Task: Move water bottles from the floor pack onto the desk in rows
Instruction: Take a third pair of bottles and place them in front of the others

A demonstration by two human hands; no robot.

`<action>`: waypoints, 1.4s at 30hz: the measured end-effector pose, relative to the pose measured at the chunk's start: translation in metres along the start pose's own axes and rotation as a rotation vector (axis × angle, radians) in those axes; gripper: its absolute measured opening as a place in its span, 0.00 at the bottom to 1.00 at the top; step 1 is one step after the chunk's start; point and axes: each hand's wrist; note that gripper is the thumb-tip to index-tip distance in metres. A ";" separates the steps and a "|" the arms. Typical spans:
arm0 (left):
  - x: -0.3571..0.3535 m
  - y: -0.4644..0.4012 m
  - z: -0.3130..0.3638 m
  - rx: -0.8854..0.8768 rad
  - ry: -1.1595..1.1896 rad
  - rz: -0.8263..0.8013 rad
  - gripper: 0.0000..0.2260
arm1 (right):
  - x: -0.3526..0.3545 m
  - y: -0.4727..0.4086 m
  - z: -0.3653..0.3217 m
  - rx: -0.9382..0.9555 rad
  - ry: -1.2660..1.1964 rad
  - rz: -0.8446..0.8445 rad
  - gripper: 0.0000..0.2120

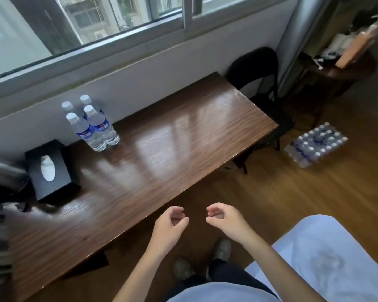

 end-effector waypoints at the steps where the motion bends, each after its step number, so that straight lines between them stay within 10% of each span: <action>1: -0.009 0.002 0.004 0.003 -0.013 -0.017 0.11 | 0.008 0.002 0.008 -0.013 -0.015 0.006 0.14; 42: -0.276 -0.329 0.247 -0.300 -0.329 -0.855 0.13 | 0.314 -0.096 0.102 -0.552 -0.653 0.558 0.12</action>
Point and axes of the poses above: each hand's wrist, its own y-axis away from the middle knuckle, its own x-axis out of the back of the hand, z = x × y, and after that the axes turned 10 degrees about -x, right-handed
